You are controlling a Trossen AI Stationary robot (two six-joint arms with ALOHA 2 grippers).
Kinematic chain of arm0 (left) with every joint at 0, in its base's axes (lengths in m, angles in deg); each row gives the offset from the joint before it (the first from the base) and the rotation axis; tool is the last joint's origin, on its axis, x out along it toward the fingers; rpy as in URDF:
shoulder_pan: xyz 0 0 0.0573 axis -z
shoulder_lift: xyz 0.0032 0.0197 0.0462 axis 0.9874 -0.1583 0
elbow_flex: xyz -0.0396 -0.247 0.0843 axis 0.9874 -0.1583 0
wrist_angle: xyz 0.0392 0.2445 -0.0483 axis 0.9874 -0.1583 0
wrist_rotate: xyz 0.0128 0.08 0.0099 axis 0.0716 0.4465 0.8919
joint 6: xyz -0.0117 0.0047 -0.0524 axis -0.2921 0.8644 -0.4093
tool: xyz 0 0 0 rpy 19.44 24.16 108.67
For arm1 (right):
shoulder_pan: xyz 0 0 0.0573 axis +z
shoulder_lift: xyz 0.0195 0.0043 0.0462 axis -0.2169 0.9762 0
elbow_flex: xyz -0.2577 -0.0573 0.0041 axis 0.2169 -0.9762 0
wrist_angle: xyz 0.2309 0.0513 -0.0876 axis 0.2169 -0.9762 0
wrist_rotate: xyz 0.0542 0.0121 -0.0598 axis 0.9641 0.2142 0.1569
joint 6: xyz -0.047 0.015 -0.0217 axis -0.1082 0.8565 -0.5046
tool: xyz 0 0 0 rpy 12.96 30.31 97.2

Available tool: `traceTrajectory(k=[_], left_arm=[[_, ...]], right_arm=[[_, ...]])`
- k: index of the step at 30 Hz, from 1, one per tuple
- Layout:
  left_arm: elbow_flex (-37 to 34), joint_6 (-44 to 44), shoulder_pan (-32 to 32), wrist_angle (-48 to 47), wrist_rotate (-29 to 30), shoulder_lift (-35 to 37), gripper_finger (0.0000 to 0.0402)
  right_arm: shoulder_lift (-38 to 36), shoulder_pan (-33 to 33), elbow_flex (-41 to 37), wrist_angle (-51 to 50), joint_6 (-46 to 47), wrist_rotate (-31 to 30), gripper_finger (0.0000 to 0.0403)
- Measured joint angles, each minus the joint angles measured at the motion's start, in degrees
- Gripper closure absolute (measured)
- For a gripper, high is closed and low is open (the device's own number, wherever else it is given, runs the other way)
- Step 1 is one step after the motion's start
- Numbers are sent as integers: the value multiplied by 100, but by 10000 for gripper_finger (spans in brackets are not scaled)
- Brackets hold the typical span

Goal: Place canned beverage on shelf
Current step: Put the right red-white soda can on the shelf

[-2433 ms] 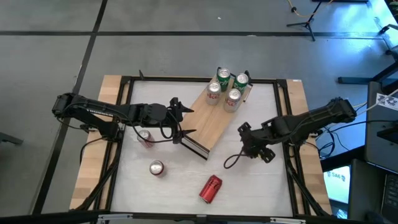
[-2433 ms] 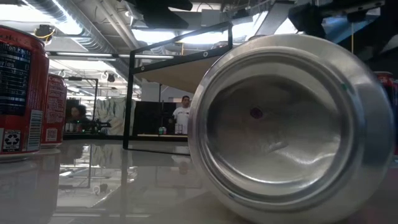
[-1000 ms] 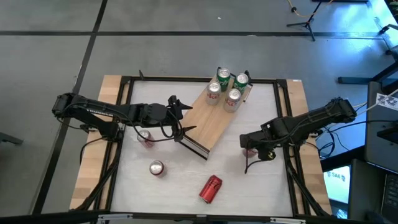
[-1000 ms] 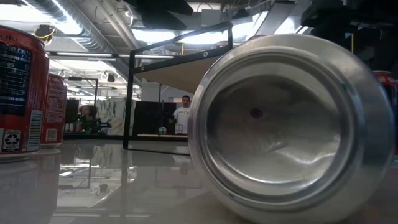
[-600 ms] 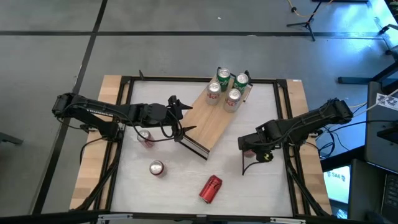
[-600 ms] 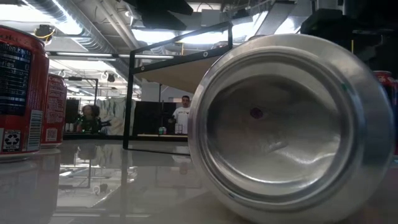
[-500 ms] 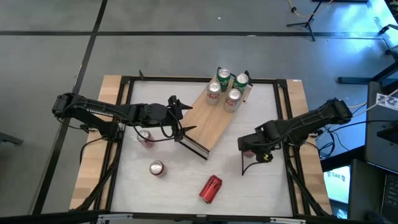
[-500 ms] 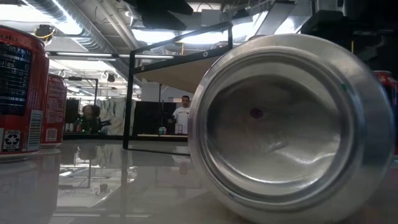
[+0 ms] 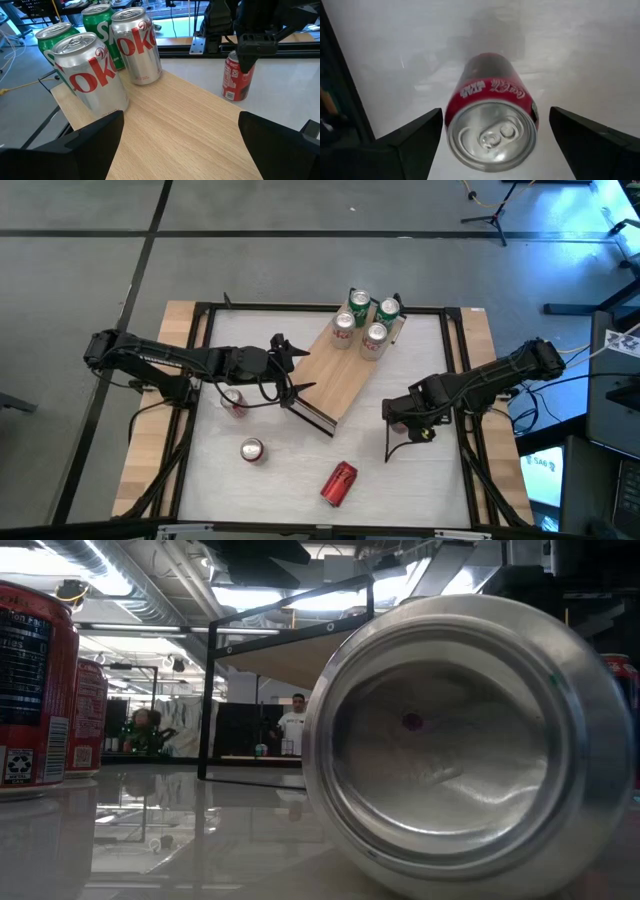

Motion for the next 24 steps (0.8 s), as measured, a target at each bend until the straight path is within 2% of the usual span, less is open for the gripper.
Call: traceTrajectory(k=[7, 14, 17, 24], left_arm=[[0, 0, 0, 0, 0, 0, 17], [0, 2, 0, 0, 0, 0, 17], [0, 2, 0, -2, 1, 0, 17], [0, 2, 0, -2, 1, 0, 17]], right_arm=[[0, 2, 0, 46, 474, 530, 42], [0, 0, 0, 267, 473, 480, 42], [-2, 0, 0, 243, 470, 272, 42], [-2, 0, -2, 56, 450, 211, 43]])
